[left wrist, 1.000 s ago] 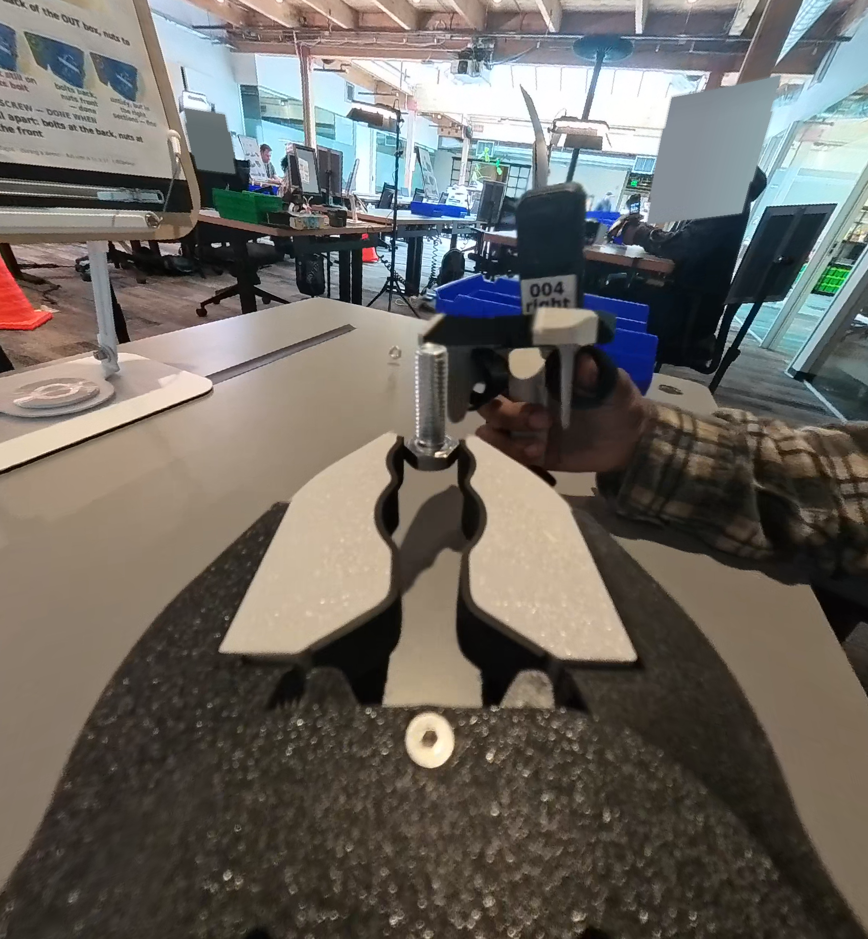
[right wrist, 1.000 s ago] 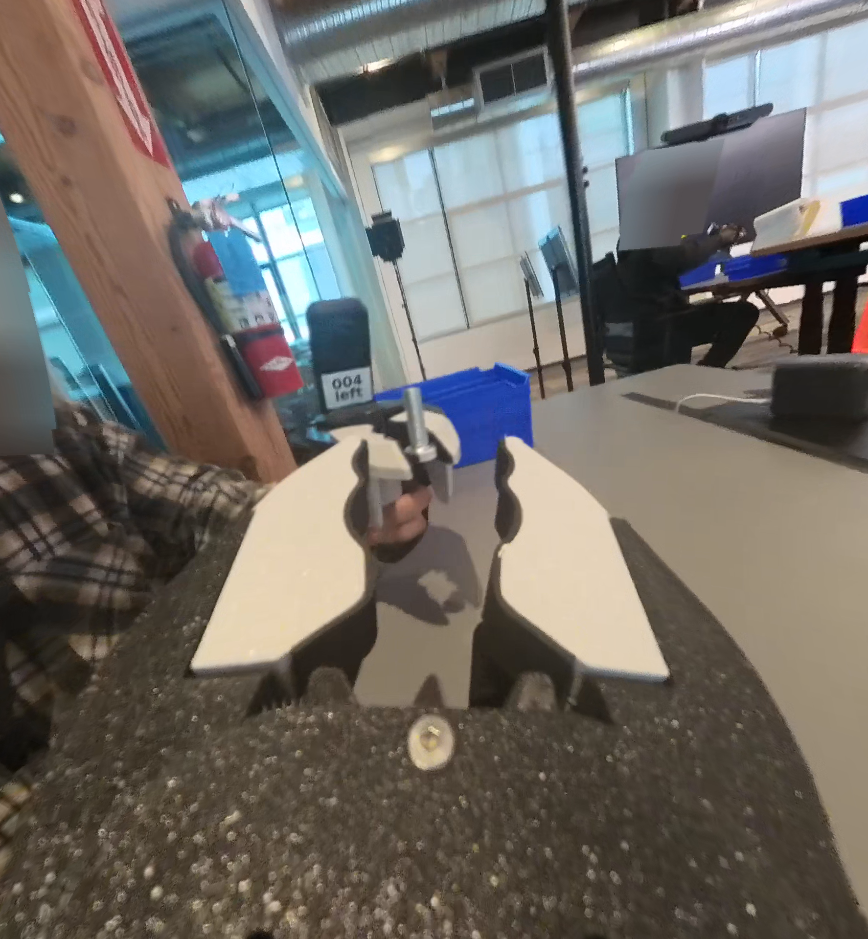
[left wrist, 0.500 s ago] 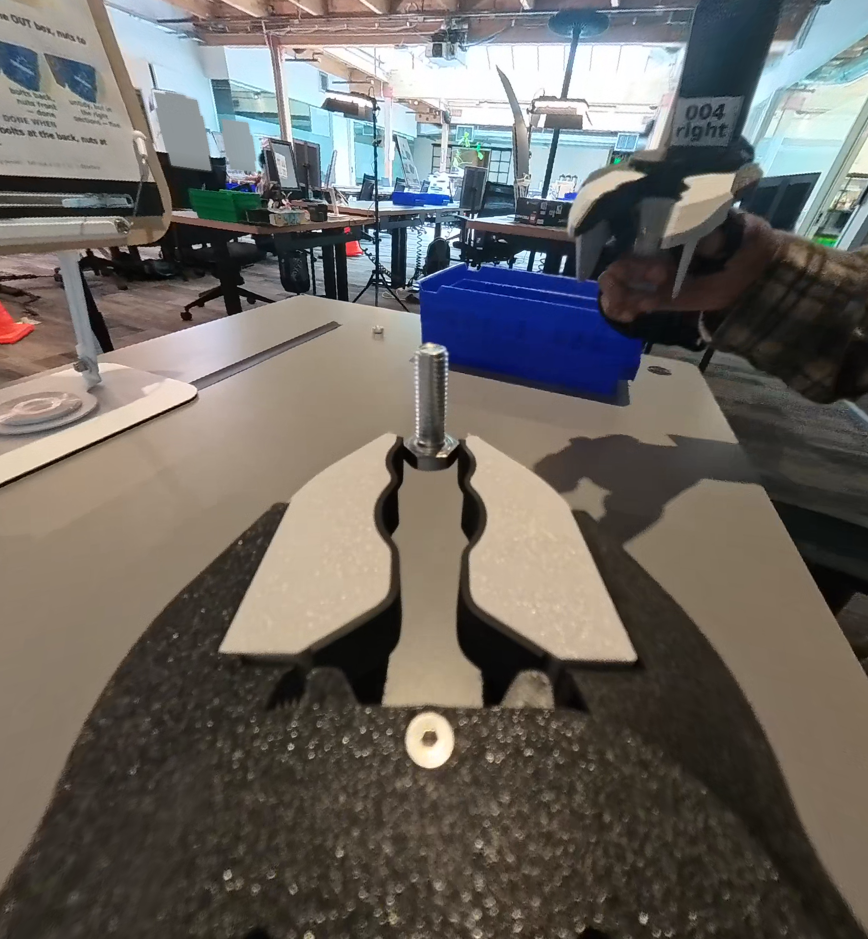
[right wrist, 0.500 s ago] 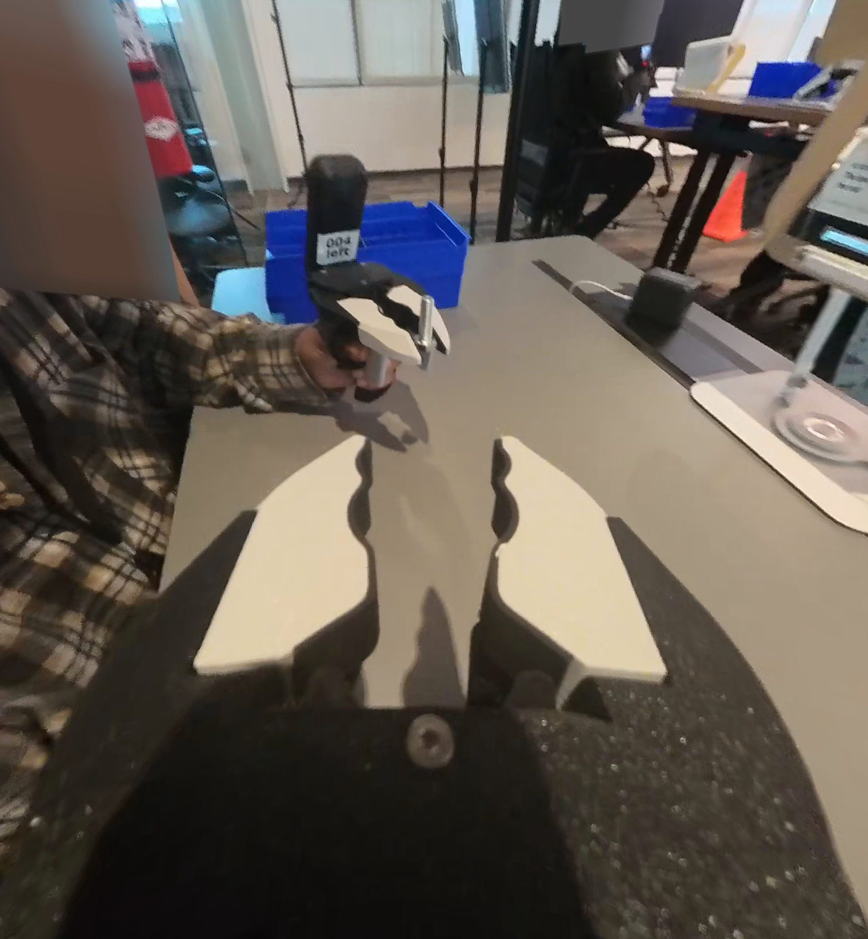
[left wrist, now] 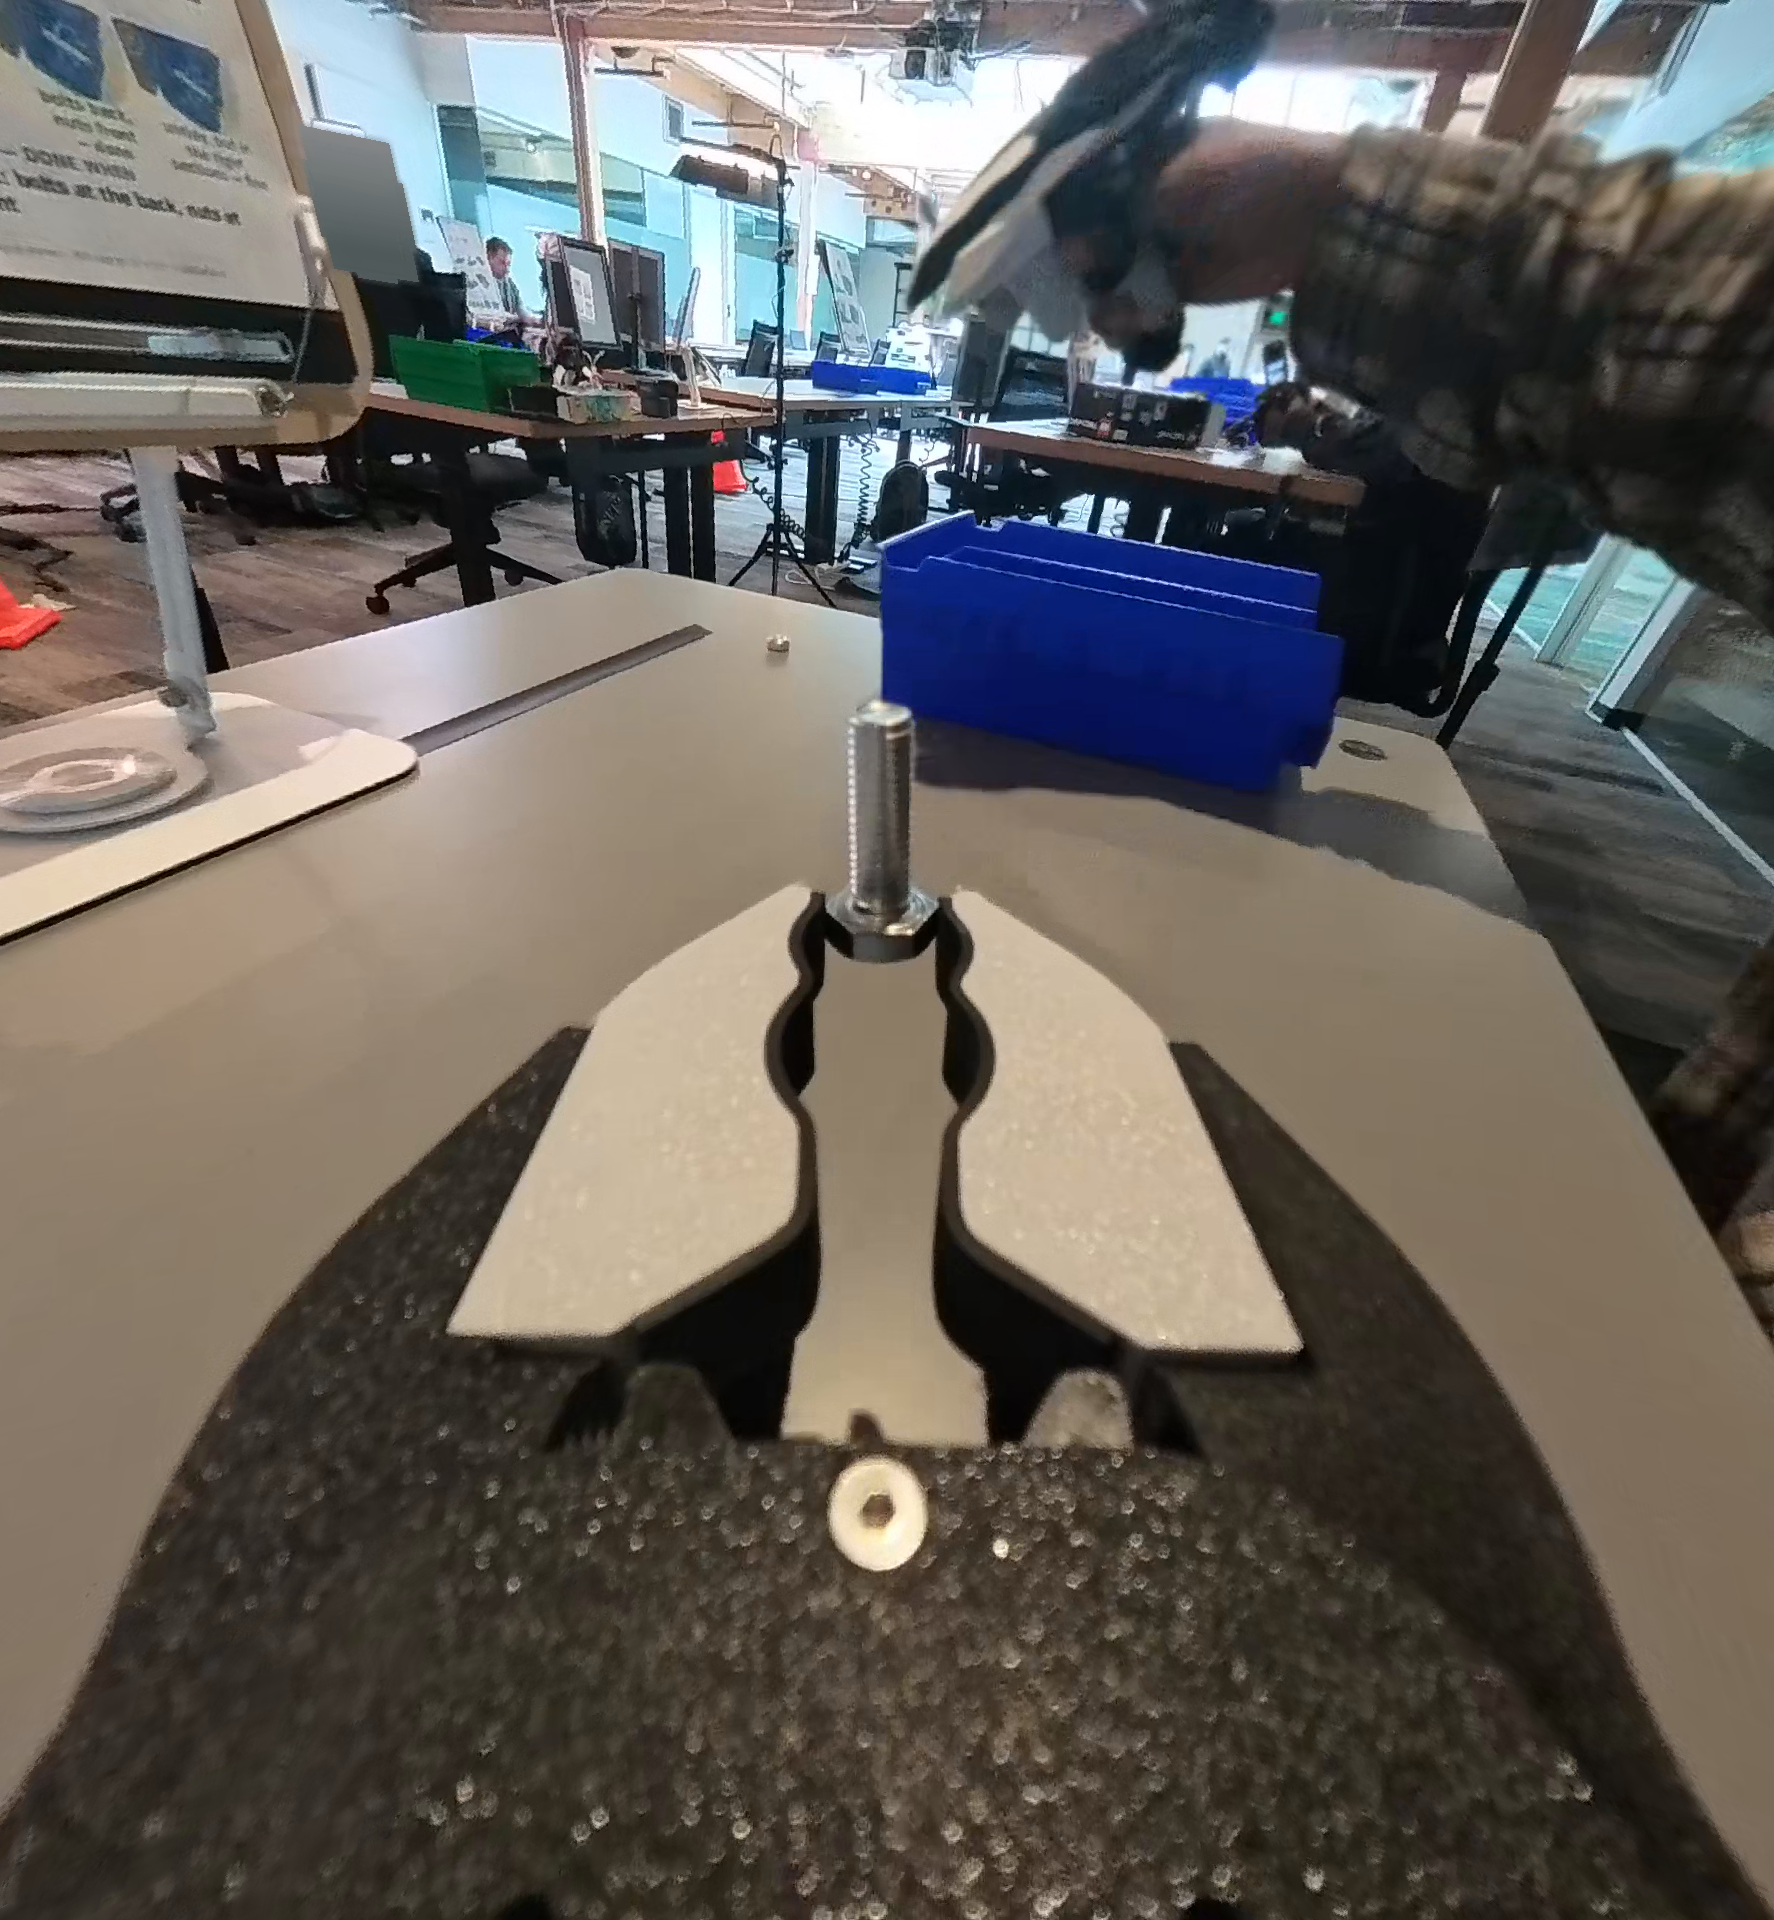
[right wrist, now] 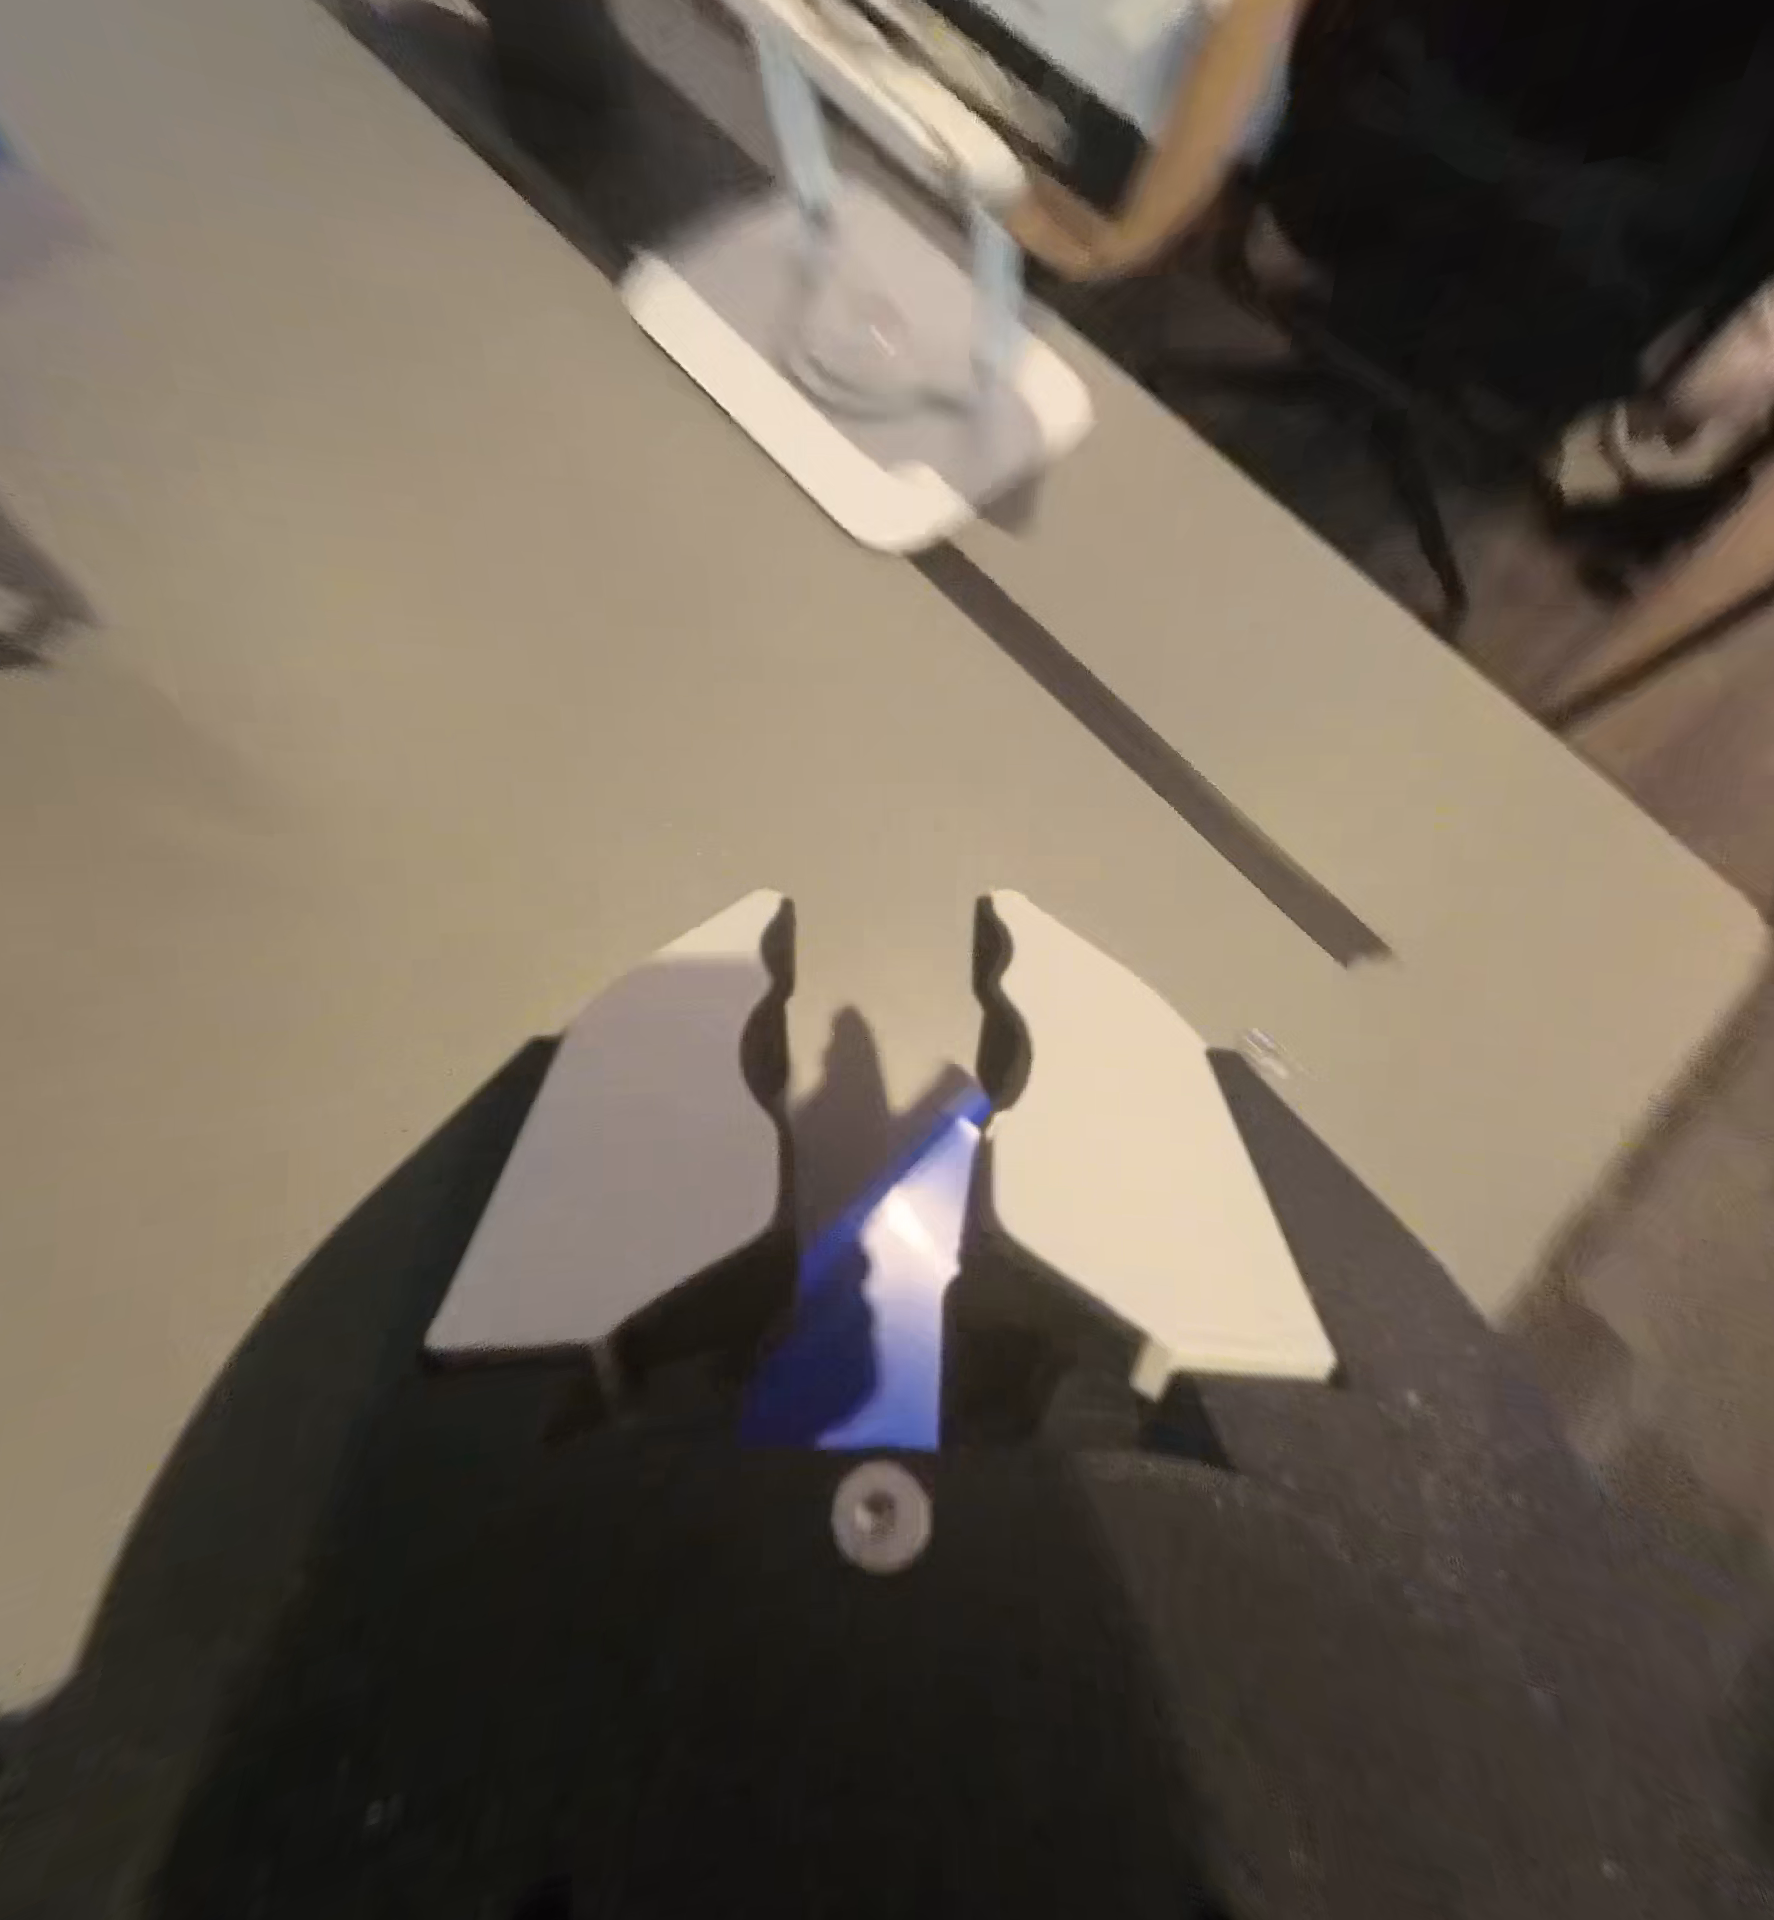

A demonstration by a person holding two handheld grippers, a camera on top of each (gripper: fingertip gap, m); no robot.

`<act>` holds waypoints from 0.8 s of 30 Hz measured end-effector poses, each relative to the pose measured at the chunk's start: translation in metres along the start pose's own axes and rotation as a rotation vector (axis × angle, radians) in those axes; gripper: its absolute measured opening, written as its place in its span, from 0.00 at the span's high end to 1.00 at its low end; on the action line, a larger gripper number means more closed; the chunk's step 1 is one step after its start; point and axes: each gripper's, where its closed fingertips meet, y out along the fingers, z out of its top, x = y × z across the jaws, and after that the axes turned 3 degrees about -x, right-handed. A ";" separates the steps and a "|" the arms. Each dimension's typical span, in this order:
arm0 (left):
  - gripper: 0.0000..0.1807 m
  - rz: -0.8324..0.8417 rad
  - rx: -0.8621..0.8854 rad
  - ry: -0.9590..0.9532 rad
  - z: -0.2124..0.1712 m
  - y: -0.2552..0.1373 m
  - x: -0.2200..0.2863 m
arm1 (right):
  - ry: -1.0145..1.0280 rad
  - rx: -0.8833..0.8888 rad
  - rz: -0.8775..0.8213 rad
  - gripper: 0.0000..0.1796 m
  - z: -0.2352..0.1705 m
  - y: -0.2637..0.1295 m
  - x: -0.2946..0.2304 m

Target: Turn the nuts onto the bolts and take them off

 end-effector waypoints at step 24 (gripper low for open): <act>0.89 -0.009 -0.002 -0.140 -0.007 -0.001 -0.019 | 0.612 -0.799 -0.116 0.83 -0.155 0.153 0.161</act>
